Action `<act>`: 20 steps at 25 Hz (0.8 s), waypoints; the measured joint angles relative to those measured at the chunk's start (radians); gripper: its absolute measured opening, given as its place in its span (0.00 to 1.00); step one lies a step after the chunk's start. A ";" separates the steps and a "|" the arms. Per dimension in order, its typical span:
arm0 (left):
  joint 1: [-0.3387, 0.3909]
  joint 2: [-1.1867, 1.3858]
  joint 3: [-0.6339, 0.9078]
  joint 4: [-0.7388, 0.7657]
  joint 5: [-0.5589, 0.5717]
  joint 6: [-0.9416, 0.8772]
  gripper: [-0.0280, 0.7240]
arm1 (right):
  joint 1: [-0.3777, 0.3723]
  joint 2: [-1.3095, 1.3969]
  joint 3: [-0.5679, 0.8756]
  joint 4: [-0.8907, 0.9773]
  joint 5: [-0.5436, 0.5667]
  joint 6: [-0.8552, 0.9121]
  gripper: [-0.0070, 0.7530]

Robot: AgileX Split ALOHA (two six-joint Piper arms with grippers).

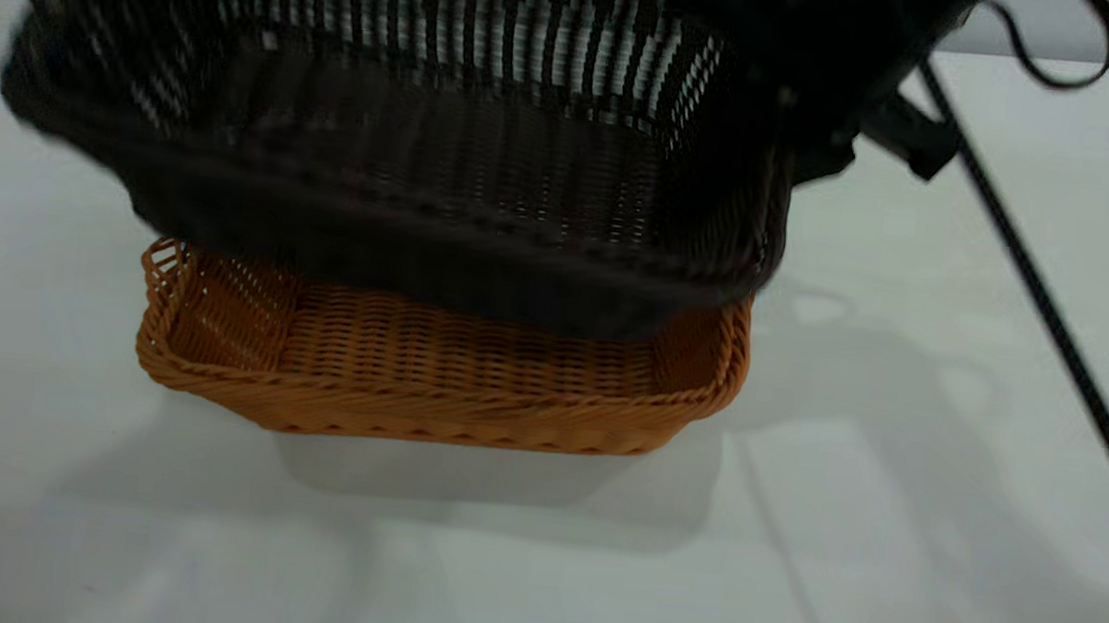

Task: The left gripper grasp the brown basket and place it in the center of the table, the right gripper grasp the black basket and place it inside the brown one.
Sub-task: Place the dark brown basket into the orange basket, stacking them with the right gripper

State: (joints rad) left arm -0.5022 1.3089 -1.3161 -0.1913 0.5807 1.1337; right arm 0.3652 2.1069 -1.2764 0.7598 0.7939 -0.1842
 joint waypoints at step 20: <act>0.000 0.001 0.000 0.002 0.006 -0.016 0.64 | -0.001 0.076 -0.005 -0.032 -0.021 -0.094 0.51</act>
State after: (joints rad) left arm -0.5022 1.3098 -1.3161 -0.1889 0.5868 1.1179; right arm 0.3642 2.1833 -1.2815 0.7281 0.7730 -0.2782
